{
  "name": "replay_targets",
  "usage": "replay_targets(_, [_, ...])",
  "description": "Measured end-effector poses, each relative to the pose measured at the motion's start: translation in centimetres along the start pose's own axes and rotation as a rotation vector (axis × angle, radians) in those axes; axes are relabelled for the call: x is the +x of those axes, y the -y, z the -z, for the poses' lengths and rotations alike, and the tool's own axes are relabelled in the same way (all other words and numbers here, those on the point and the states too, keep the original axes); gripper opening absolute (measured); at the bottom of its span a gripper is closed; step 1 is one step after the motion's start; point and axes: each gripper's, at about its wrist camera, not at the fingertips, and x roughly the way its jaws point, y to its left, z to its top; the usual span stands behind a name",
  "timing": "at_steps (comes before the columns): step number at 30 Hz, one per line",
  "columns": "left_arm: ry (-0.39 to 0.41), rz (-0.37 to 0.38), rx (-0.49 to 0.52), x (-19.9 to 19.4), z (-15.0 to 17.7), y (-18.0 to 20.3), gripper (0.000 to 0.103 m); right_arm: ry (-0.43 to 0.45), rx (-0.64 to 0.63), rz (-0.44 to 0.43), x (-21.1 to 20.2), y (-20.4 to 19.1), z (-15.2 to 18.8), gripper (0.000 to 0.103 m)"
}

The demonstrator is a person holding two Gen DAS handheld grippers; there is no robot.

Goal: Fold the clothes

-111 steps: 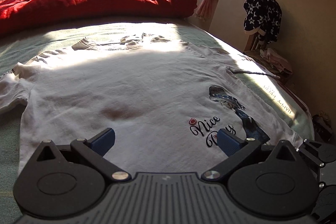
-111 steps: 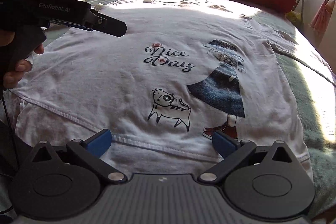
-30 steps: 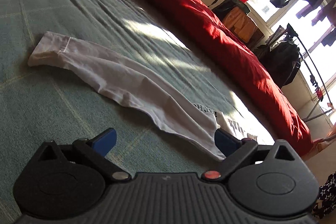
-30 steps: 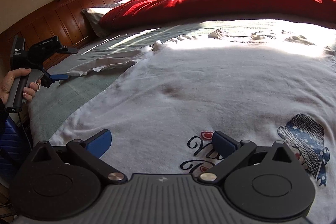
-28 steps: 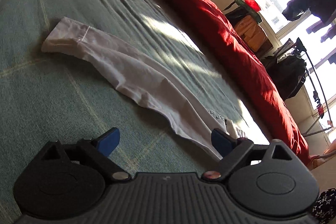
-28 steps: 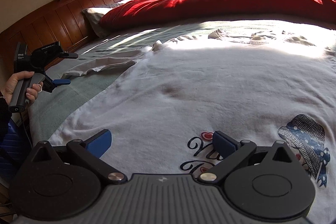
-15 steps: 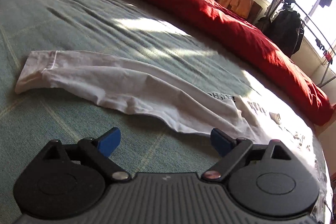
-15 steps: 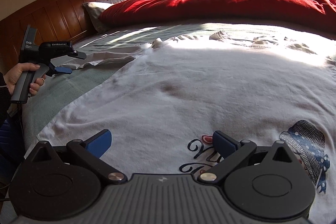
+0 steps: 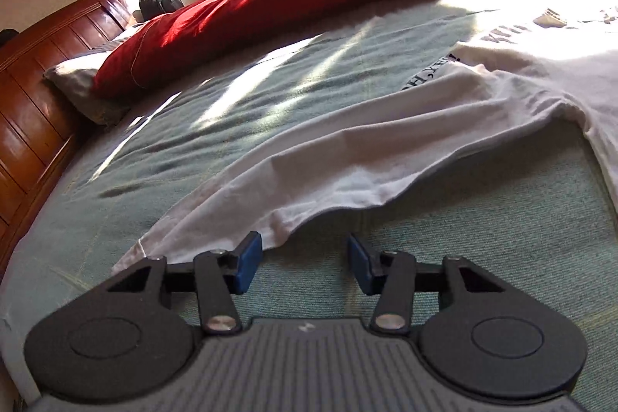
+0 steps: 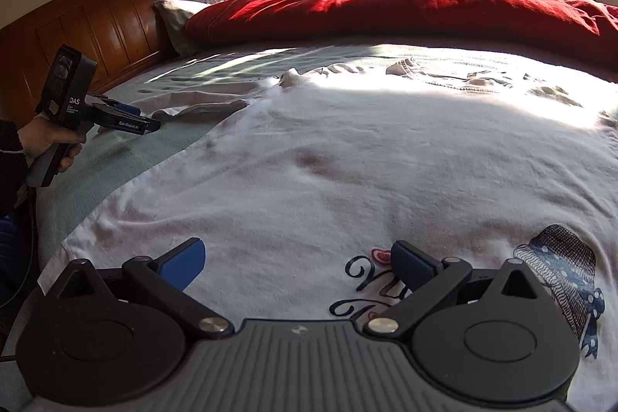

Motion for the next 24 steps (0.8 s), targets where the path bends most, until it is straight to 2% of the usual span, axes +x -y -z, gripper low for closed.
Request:
replay_targets(4, [0.012, -0.007, 0.054, 1.2, -1.0, 0.7, 0.04, -0.002, -0.008, 0.004, 0.1, -0.1, 0.0, 0.103])
replay_targets(5, [0.011, 0.001, 0.061, 1.4, -1.1, 0.9, 0.032, -0.002, -0.009, 0.005, 0.1, -0.1, 0.1, 0.103])
replay_targets(6, [0.01, 0.009, 0.067, 1.6, -1.3, 1.0, 0.017, -0.003, -0.011, 0.006, 0.1, -0.1, 0.0, 0.103])
replay_targets(8, [0.008, 0.022, 0.073, 1.9, -1.5, 1.2, 0.003, -0.003, -0.012, 0.007, 0.1, -0.1, 0.0, 0.103])
replay_targets(12, [0.017, 0.048, 0.044, 0.8, -1.2, 0.6, 0.001, -0.002, -0.013, 0.008, 0.1, -0.1, 0.1, 0.103])
replay_targets(16, [0.013, 0.075, 0.073, -0.9, -0.6, 0.3, 0.001, -0.001, -0.015, 0.008, 0.1, -0.2, 0.1, 0.103])
replay_targets(19, [-0.013, 0.108, 0.107, -1.7, -0.1, 0.2, 0.006, 0.0, -0.016, 0.009, 0.1, -0.2, 0.1, 0.103])
replay_targets(20, [-0.016, 0.111, 0.082, -1.8, 0.2, -0.4, 0.011, 0.001, -0.017, 0.009, 0.1, -0.2, 0.2, 0.103])
replay_targets(24, [-0.006, 0.089, -0.15, -1.8, 1.3, -4.8, 0.016, 0.002, -0.017, 0.009, 0.1, -0.2, 0.2, 0.103])
